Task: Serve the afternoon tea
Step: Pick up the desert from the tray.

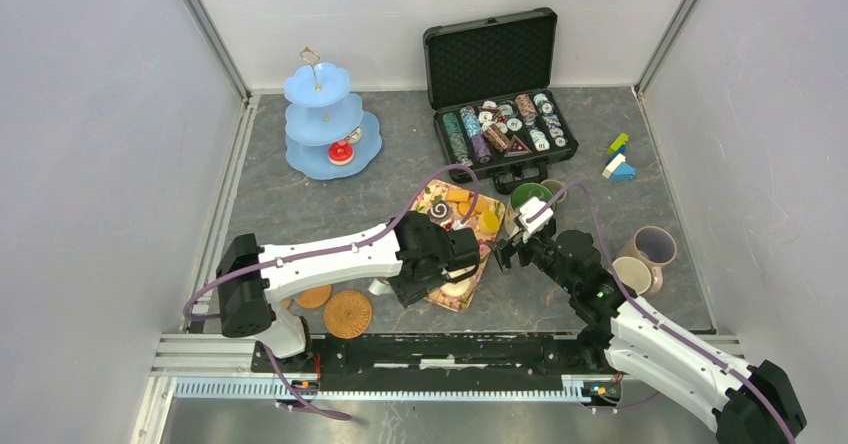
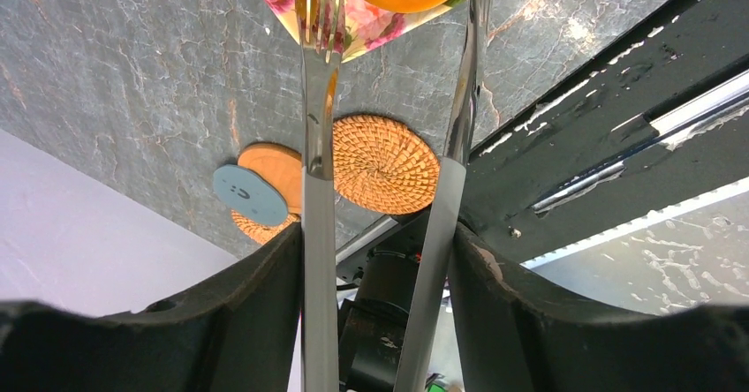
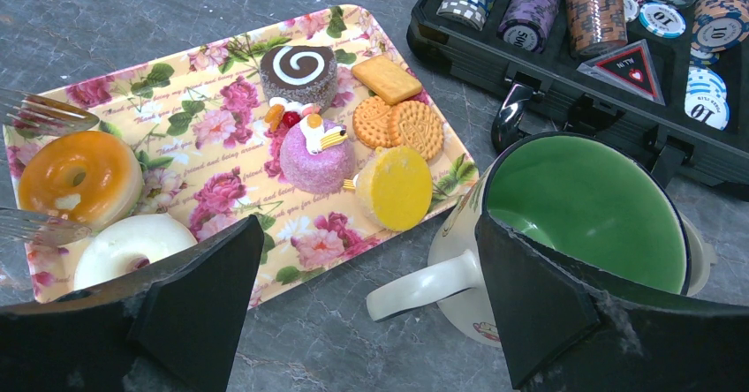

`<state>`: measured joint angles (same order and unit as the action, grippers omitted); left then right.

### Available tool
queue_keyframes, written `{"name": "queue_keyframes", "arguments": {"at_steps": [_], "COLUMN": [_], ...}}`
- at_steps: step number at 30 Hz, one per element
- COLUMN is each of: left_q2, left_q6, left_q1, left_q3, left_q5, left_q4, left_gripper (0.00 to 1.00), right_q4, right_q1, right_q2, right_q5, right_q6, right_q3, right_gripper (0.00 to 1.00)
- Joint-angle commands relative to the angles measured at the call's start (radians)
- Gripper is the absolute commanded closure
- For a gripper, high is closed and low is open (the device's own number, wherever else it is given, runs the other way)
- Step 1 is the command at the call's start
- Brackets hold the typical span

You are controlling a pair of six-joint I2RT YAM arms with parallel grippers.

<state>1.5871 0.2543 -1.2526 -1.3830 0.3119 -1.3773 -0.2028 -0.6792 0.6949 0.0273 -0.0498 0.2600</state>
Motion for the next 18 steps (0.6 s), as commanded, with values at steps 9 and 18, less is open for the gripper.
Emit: {"name": "queue_keyframes", "arguments": {"at_steps": [9,18], "left_q2": [0.004,-0.011], "left_q6": [0.037,0.051], "left_q1": [-0.007,-0.007], "left_q3": [-0.012,-0.041], "left_q5": [0.044,0.104], "left_q4": [0.018,-0.008], "left_gripper": [0.47,0.55], "right_q4": [-0.034,-0.033], "right_q1": [-0.005,-0.005], "right_q2": [-0.007,-0.004], "right_q5": [0.001,0.003], "right_q6": [0.01,0.01], "right_q3": [0.033,0.032], "right_gripper": [0.02,0.02]}}
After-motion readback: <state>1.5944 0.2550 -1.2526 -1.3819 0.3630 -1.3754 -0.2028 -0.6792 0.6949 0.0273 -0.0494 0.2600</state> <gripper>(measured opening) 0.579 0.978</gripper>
